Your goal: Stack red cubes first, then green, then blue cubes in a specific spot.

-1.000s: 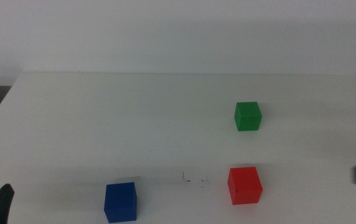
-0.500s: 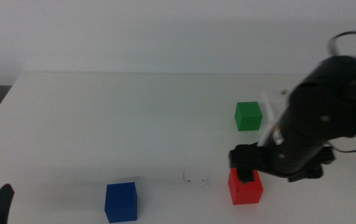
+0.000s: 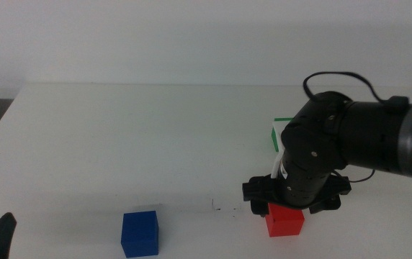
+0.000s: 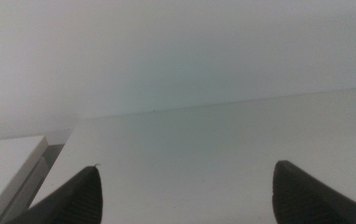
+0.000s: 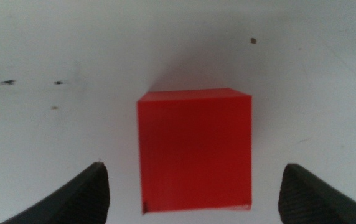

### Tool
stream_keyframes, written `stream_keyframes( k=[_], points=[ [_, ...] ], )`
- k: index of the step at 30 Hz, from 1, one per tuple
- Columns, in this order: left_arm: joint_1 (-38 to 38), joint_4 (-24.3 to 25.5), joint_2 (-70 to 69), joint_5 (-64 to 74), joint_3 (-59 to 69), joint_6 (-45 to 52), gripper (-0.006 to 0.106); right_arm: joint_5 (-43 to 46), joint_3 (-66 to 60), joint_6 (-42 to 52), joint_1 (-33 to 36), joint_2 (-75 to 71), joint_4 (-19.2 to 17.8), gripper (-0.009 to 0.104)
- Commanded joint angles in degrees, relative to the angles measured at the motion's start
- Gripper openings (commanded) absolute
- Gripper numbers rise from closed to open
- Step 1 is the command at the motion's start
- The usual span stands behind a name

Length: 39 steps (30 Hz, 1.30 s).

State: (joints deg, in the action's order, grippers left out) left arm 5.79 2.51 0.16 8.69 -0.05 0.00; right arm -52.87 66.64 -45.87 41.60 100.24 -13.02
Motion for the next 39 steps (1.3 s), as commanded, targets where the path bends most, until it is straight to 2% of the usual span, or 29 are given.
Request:
stream_keyframes(
  k=[1, 10, 13, 15, 17, 21, 24, 28, 32, 39],
  points=[
    [0.0, 0.0, -0.2, -0.7, 0.0, 0.0, 0.094, 0.2, 0.4, -0.8, -0.3, 0.8, -1.9, 0.093],
    [0.0, 0.0, -0.2, -0.7, 0.0, 0.0, 0.094, 3.5, 0.4, -1.3, -1.6, 4.1, -2.1, 0.093],
    [0.0, 0.0, -0.2, -0.7, 0.0, 0.0, 0.094, 3.8, 0.4, -1.3, -2.2, 5.2, -1.9, 0.088],
    [0.0, 0.0, -0.2, -0.7, 0.0, 0.0, 0.094, 4.7, 0.4, -1.3, -2.3, 5.8, -2.1, 0.078],
    [0.0, 0.0, -0.2, -0.7, 0.0, 0.0, 0.094, 5.2, 0.4, -1.3, -2.3, 6.3, -2.1, 0.063],
    [0.0, 0.0, -0.2, -0.7, 0.0, 0.0, 0.094, 5.2, 0.4, -1.3, -2.3, 6.4, -1.2, 0.023],
    [0.0, 0.0, -0.2, -0.7, 0.0, 0.0, 0.094, 1.8, 2.4, -1.3, -2.3, 6.1, -1.0, 0.005],
    [0.0, 0.0, -0.2, -0.7, 0.0, 0.0, 0.094, -6.8, 11.5, -1.3, -1.1, 6.2, -2.1, 0.004],
    [0.0, 0.0, -0.2, -0.7, 0.0, 0.0, 0.094, -10.3, 22.1, -0.6, 0.3, 10.0, -3.3, 0.004],
    [0.0, 0.0, -0.2, -0.7, 0.0, 0.0, 0.094, -16.8, 34.8, -2.8, 3.2, 20.7, -1.2, 0.006]
  ],
)
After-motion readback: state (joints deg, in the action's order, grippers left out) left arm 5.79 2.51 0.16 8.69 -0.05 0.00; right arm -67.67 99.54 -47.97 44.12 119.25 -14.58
